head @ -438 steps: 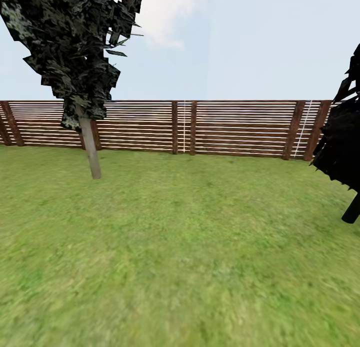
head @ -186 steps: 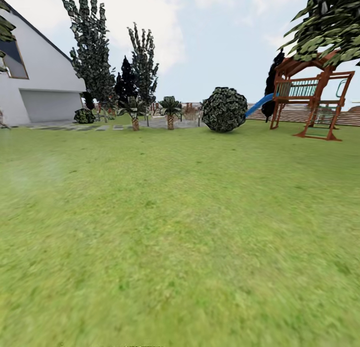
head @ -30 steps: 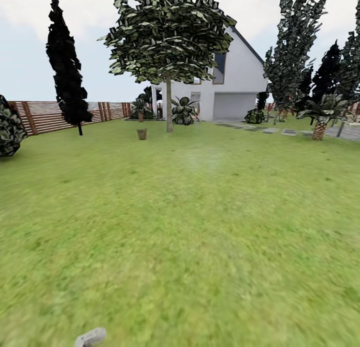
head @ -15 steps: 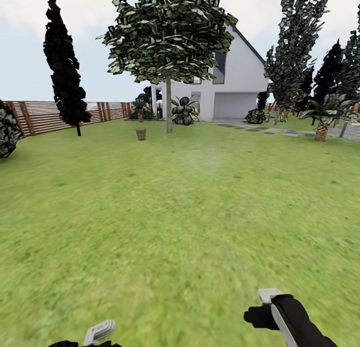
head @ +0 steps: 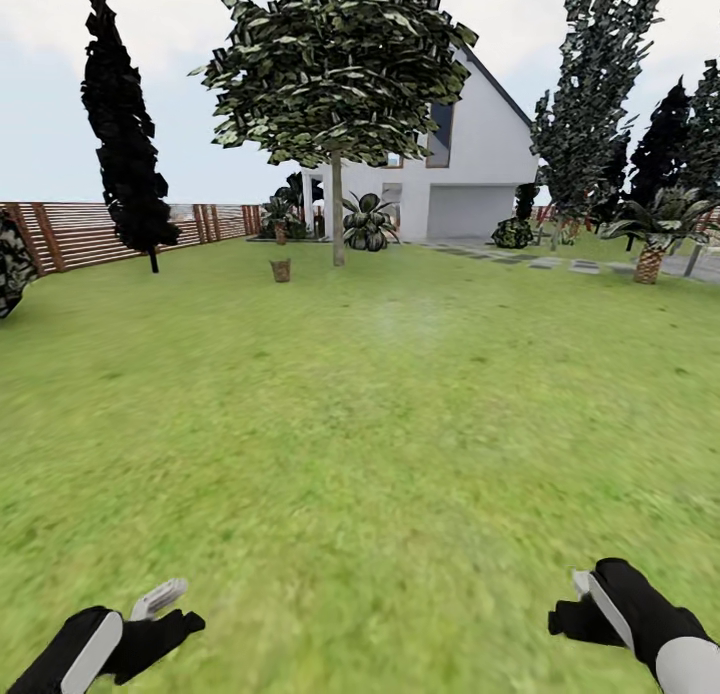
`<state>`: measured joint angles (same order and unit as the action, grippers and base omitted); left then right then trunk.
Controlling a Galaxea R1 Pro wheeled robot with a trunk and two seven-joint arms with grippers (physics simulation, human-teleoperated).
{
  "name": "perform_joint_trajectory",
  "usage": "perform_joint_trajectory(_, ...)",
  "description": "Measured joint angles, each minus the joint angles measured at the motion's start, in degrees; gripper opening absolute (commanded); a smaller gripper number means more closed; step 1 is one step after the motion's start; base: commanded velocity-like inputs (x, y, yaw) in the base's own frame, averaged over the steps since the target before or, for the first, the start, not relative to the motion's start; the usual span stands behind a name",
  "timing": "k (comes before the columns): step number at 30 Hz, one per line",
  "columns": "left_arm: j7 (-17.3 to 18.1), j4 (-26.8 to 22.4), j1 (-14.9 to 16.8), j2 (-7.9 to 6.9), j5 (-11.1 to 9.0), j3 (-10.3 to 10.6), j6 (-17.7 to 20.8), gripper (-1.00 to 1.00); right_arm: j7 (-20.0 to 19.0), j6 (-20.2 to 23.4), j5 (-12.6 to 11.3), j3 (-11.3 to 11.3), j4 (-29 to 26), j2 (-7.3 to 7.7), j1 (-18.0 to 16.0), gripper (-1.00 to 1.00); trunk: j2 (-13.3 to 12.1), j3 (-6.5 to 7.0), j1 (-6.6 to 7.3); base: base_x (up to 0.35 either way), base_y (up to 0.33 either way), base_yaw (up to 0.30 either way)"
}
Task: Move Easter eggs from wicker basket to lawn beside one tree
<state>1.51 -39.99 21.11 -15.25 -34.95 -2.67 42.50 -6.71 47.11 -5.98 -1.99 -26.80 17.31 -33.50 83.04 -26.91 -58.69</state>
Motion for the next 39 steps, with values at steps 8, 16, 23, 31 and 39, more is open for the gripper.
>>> perform_joint_trajectory(8,1.10,4.24,2.04,4.34,7.46,0.28,-7.86,1.00,-8.71,2.38,3.20,-10.11,1.97,-3.66,-1.84,1.00,0.00,-0.01,0.00,0.339,0.000,0.000)
perform_joint_trajectory(16,1.40,4.61,2.05,5.99,8.24,1.38,-7.23,1.00,-2.19,-1.20,5.00,-10.90,2.50,-4.01,-1.88,1.00,0.00,-0.24,0.00,0.339,0.000,0.000)
perform_joint_trajectory(23,1.31,4.57,1.98,6.00,8.28,1.62,-5.07,1.00,-0.37,-3.21,4.94,-10.83,2.92,-4.57,-1.87,1.00,0.00,-0.87,-0.02,0.282,0.000,0.000)
perform_joint_trajectory(31,1.22,4.67,1.73,5.53,11.79,1.98,-2.18,1.00,0.89,-2.87,4.91,-6.84,2.97,-4.99,-1.87,1.00,0.00,-1.60,0.00,0.249,0.000,0.000)
perform_joint_trajectory(39,1.17,-0.44,1.72,6.02,15.11,2.25,-1.56,1.00,0.75,-2.04,4.98,-4.08,-0.28,-4.39,-1.89,1.00,0.00,-2.33,0.00,0.337,0.000,0.000)
